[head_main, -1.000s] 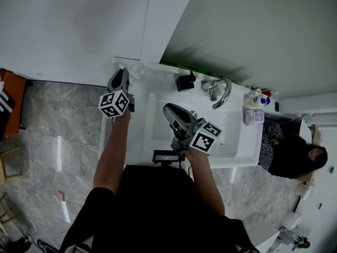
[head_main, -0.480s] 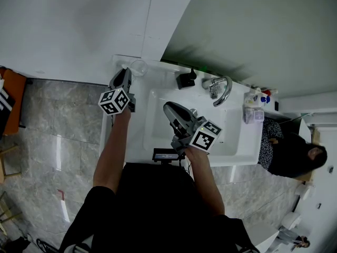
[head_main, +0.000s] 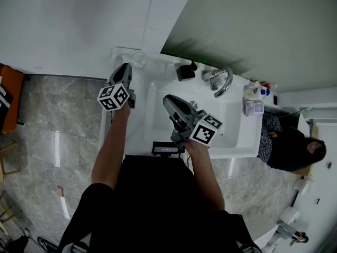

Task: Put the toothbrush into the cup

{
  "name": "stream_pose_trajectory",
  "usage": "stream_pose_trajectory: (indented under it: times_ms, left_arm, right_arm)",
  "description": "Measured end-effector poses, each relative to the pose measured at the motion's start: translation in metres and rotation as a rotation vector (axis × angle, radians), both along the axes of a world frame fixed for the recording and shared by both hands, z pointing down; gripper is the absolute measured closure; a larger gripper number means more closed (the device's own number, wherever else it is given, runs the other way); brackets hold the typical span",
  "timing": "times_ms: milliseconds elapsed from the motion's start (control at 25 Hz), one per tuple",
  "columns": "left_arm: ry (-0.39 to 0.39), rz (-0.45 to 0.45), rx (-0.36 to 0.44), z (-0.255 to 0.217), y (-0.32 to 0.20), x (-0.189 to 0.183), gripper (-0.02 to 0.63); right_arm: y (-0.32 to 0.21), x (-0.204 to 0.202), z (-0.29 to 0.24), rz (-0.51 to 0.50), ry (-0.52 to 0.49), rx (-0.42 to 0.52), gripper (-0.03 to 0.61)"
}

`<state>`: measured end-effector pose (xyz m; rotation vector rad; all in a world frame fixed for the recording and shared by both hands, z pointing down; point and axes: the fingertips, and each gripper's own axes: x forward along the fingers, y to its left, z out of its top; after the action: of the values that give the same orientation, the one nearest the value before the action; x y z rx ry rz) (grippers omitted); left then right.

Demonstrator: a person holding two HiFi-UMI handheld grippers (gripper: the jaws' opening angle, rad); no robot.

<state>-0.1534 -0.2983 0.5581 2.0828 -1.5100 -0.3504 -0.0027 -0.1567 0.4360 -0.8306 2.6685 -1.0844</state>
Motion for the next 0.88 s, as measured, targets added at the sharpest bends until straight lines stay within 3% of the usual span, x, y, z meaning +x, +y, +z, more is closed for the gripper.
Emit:
stream_pose_trajectory:
  times_ms: [200,440,640,880]
  left_arm:
    - [0.037,0.036,0.014,-0.009,0.025,0.006,0.581]
    - [0.140,0.085,0.034,-0.023,0.063,0.013,0.581]
    - [0.222,0.163,0.054,-0.040,0.092,0.027,0.581]
    - [0.269,0.279,0.051,-0.058,0.121,0.049,0.583]
  right_arm:
    - [0.009,-0.004,0.000,0.016,0.002,0.001,0.534]
    - [0.020,-0.006,0.003,0.058,0.013,-0.010,0.534]
    - [0.026,-0.001,0.000,0.102,0.030,-0.001,0.534]
    - [0.033,0.006,-0.003,0.120,0.024,0.013,0.535]
